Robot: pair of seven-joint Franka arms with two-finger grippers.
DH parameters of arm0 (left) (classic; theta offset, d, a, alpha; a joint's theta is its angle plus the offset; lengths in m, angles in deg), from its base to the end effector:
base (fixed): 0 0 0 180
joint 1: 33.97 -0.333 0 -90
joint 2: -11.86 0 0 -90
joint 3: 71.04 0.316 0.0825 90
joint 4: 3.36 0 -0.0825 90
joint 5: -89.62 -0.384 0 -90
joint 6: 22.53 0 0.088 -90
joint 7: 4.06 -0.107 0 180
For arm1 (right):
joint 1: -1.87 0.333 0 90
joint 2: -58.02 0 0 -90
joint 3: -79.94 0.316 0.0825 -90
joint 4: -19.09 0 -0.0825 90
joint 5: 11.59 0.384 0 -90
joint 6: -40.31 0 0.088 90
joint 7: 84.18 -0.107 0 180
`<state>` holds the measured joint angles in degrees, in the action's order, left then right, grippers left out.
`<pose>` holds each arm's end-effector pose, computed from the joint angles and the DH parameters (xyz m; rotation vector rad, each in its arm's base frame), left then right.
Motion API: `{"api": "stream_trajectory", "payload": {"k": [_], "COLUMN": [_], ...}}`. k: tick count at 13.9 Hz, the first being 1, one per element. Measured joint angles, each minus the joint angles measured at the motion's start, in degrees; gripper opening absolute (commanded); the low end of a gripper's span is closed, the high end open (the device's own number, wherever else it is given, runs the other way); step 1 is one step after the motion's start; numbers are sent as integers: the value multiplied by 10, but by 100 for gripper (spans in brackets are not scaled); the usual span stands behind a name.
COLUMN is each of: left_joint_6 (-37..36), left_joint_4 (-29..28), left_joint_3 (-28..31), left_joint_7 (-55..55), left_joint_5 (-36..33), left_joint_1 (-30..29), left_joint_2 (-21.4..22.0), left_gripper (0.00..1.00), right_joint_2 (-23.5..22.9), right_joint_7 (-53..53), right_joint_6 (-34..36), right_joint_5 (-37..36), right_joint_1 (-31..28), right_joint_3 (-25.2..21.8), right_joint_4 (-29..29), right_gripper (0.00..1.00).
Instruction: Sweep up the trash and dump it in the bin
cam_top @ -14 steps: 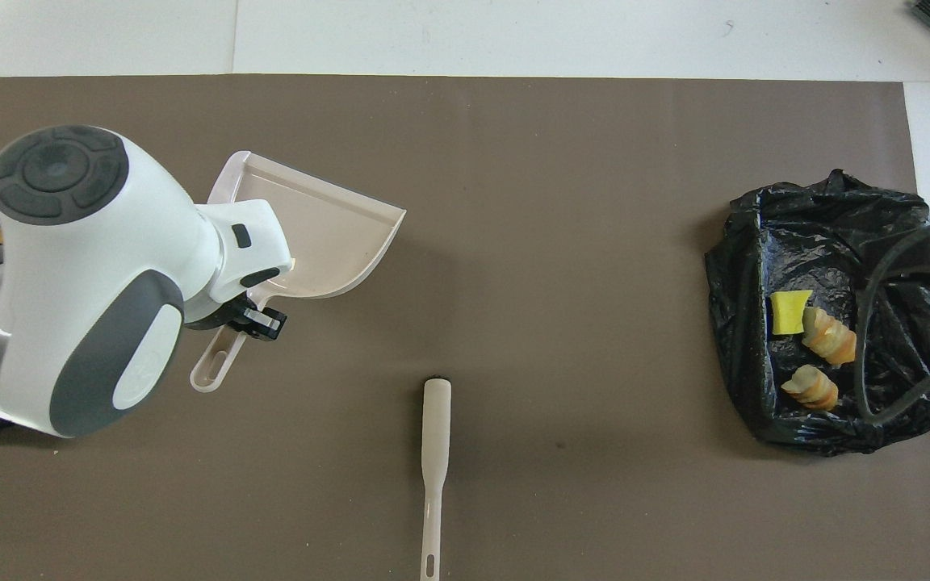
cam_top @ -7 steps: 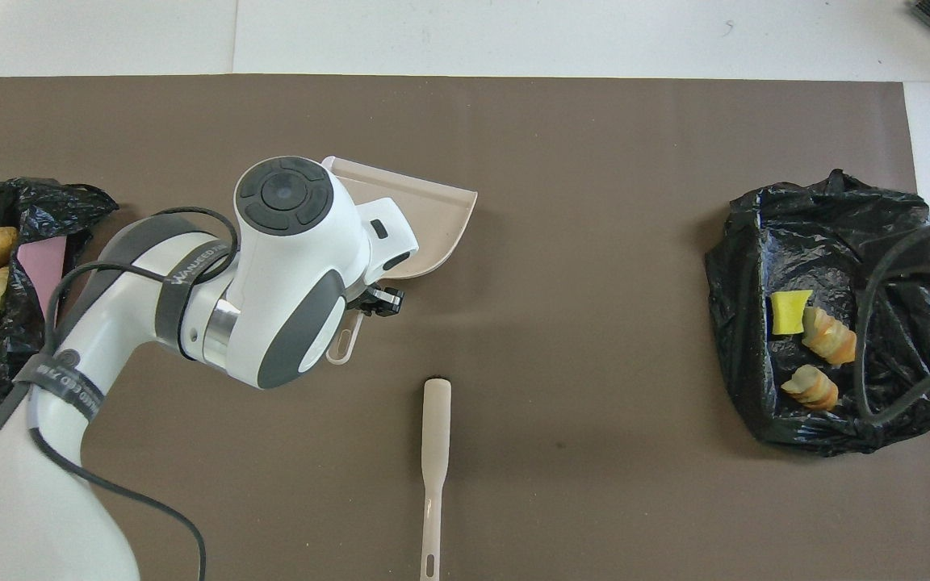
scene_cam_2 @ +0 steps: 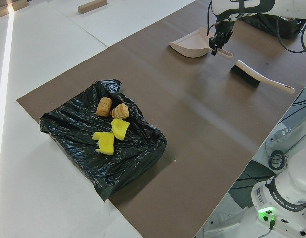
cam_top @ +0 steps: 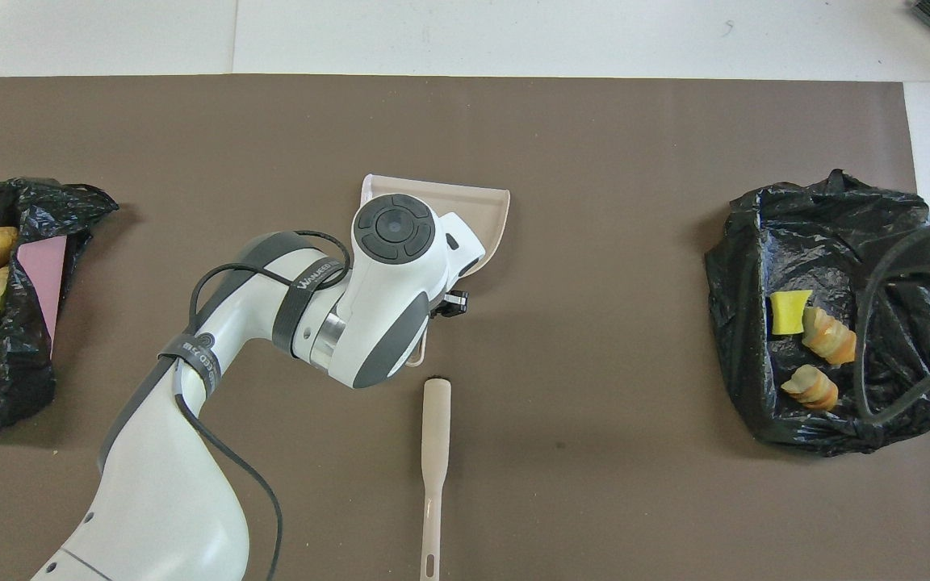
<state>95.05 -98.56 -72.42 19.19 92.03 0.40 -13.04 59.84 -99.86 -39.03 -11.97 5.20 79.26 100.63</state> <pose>0.5391 -0.3888 0.3531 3.1059 -0.3051 -0.0958 0.5223 0.0232 0.6936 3.1140 -0.3575 -0.0087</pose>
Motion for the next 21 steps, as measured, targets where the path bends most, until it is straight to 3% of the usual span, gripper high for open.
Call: {"api": "stream_trajectory", "payload": {"k": [7, 13, 21], "left_joint_6": [-52, -58, -153], "left_joint_4": [17, 18, 18], "left_joint_3": [56, 59, 60], "left_joint_7": [0, -98, -246], "left_joint_5": [-10, 14, 24], "left_joint_1": [-32, -176, -279], "left_joint_2": [63, 113, 185], "left_gripper": [100, 100, 100], "right_joint_2": [0, 0, 0], "right_joint_7": [0, 0, 0], "right_joint_6": [0, 0, 0], "right_joint_5": [0, 0, 0], "right_joint_1": [0, 0, 0], "right_joint_3": [0, 0, 0], "right_joint_4": [0, 0, 0], "right_gripper": [100, 100, 100]}}
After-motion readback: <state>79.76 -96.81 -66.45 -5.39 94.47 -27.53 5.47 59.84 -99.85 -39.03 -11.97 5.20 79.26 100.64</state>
